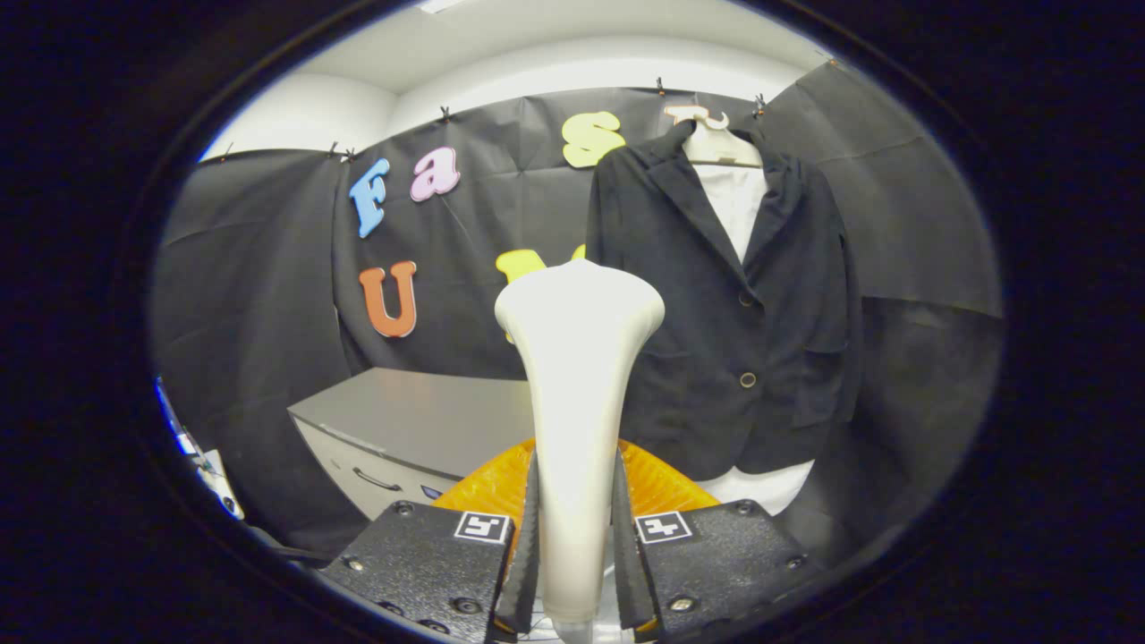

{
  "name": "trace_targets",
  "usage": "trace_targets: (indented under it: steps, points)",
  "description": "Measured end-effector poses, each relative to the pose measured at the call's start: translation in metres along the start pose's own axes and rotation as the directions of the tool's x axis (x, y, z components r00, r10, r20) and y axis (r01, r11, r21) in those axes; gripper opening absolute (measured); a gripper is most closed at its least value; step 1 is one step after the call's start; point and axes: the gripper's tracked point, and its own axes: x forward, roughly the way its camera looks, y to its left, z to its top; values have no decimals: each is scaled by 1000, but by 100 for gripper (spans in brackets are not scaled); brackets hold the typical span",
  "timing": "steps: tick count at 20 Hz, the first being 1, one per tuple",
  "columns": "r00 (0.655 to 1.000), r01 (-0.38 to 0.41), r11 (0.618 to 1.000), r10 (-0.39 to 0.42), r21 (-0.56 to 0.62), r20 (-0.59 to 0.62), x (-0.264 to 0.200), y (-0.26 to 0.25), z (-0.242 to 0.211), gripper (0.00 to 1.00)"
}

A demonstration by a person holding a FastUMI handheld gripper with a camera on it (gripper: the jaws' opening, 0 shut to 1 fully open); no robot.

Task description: Iron the clothes twice with a garment steamer, once on the left side and once on the right side.

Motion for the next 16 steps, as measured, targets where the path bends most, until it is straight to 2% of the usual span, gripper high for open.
trace_targets:
  steps: [5, 10, 16]
  points:
    - [992, -81, 997, 81, -8, 96, -41, 6, 34, 38]
    - [984, -126, 992, 128, -22, 125, -94, -3, 35, 38]
    - [978, -158, 987, 154, 20, 143, -162, -24, 20, 38]
